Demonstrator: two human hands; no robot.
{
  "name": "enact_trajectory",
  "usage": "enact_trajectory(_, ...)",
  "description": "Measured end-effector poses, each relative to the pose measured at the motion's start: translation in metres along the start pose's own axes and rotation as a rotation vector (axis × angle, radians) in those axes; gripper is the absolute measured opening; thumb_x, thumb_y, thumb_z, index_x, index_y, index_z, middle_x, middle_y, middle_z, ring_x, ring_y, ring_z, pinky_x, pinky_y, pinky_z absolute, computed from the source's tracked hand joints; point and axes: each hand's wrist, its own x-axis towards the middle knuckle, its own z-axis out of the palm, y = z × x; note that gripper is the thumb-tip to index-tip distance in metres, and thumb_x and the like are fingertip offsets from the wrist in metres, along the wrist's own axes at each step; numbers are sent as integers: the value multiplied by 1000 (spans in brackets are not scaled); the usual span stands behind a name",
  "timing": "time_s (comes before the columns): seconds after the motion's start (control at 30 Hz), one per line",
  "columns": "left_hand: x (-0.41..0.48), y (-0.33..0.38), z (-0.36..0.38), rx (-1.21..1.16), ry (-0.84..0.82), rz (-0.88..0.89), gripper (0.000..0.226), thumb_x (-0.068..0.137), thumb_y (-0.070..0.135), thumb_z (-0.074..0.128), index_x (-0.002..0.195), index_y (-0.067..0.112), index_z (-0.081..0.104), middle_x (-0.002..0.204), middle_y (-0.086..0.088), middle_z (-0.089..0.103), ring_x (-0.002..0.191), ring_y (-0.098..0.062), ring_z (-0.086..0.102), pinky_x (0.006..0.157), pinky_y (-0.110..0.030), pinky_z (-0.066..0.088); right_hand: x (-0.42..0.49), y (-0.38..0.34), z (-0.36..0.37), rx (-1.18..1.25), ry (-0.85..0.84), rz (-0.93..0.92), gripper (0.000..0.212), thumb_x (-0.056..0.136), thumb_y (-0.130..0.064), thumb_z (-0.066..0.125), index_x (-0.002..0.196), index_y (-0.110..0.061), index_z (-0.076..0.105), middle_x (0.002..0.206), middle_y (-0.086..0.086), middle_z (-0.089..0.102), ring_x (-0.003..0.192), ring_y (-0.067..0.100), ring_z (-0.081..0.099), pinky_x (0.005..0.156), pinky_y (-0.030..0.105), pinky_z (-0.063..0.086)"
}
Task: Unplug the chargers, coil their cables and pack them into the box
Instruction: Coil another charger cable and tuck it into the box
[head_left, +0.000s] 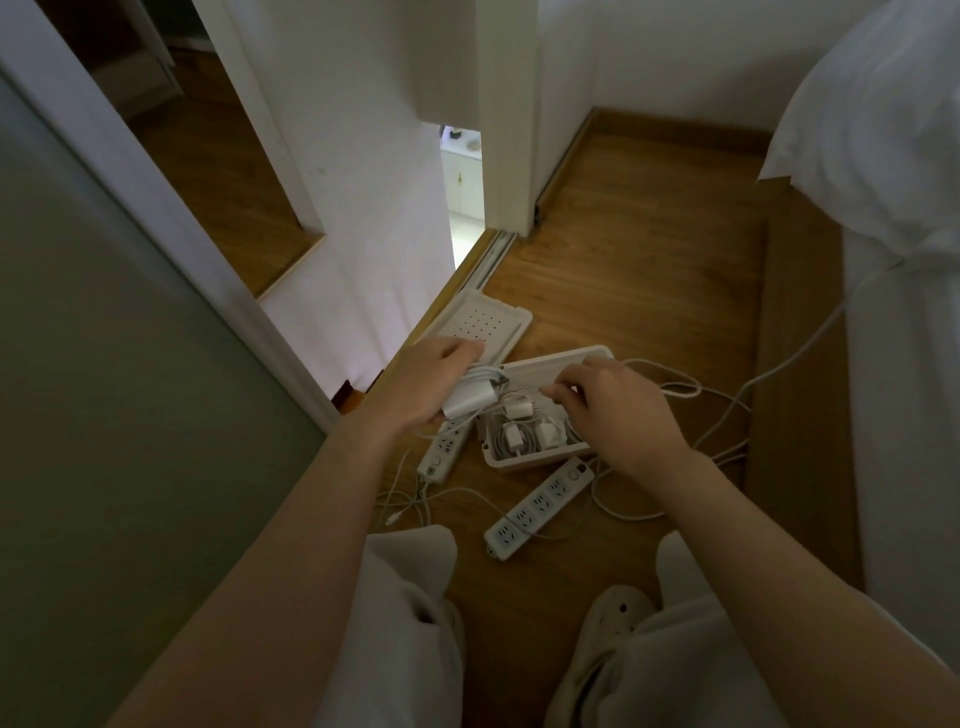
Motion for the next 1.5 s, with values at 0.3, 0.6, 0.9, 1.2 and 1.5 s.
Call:
enact_trajectory(0.3, 6, 2, 15, 318, 18, 160, 33, 98, 43, 38, 75, 22, 50, 75, 0, 56, 71, -17, 54, 61, -31, 40, -2, -3, -6, 56, 124, 1, 22, 94, -30, 53, 99, -16, 69, 84, -7, 55, 72, 6, 45, 60, 17, 31)
enact_trajectory(0.6, 8, 10, 43, 435, 64, 158, 31, 103, 30, 26, 124, 11, 40, 119, -13, 40, 100, -27, 53, 83, -41, 51, -6, -8, -7, 173, 179, 6, 21, 95, -22, 50, 98, -15, 69, 74, -9, 50, 64, 7, 47, 55, 11, 29)
enact_trajectory(0.9, 31, 10, 37, -519, 146, -291, 107, 61, 87, 25, 137, 13, 40, 129, -14, 53, 107, -28, 59, 92, -48, 51, -24, -40, 6, 246, -108, -130, 45, 99, -14, 37, 144, -22, 32, 115, 1, 55, 93, 16, 57, 80, 31, 50)
enact_trajectory(1.2, 20, 23, 29, -1214, 99, -240, 54, 95, 56, 35, 110, 8, 54, 88, -14, 53, 69, -18, 53, 66, -29, 50, -19, -33, 18, 328, -101, -131, 36, 99, -15, 39, 133, -20, 50, 105, 3, 59, 91, 18, 57, 76, 33, 48)
enact_trajectory(1.5, 14, 26, 15, -1374, -20, -285, 52, 96, 57, 31, 109, 11, 52, 84, -10, 58, 61, -17, 58, 45, -21, 47, -1, 4, 10, 396, -181, -59, 24, 98, -24, 43, 106, -23, 65, 80, -21, 50, 73, -2, 48, 68, 22, 38)
